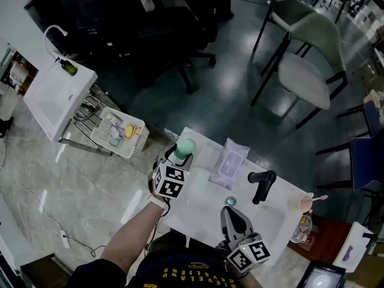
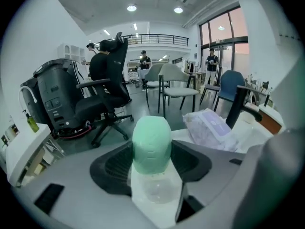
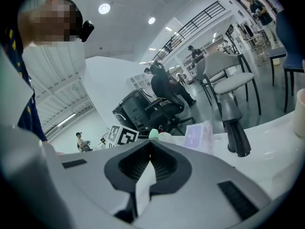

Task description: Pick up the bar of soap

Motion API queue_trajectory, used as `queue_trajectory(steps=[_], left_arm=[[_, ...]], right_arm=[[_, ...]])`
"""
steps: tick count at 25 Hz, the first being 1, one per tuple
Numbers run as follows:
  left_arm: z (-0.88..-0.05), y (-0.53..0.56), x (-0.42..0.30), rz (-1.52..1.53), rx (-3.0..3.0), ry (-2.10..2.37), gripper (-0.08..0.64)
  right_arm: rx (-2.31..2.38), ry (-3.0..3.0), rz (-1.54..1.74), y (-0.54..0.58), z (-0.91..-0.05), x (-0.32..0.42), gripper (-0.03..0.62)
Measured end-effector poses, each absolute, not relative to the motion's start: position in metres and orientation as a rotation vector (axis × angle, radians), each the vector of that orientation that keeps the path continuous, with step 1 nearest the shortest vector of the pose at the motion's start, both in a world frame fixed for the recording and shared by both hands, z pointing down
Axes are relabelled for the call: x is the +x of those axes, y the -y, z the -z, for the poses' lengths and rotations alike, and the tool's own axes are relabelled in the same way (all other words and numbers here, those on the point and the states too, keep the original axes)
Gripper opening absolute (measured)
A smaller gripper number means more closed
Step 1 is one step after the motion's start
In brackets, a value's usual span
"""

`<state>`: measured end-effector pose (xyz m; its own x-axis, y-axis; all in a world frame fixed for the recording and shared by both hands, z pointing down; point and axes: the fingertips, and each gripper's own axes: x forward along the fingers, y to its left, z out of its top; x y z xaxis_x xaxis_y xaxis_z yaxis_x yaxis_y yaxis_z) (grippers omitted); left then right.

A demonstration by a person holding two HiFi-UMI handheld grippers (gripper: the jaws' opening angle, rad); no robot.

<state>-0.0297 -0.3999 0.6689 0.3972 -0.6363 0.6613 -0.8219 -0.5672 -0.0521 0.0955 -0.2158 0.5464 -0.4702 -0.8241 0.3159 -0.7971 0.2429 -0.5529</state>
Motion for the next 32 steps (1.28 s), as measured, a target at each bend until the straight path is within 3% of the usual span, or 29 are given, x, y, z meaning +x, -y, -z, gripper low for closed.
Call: queue_trajectory(steps=[16, 32], left_arm=[[-0.556, 0.339, -0.023, -0.426, 2.443, 1.095, 0.265], [-0.480, 0.279, -0.030, -0.181, 2.470, 1.023, 0.264]], right_arm=[[-1.470, -2.549, 1.000, 0.211, -0.523, 0.057, 0.009], [-1.504, -2.637, 0.893, 0.205, -0.502, 0.054, 0.009]])
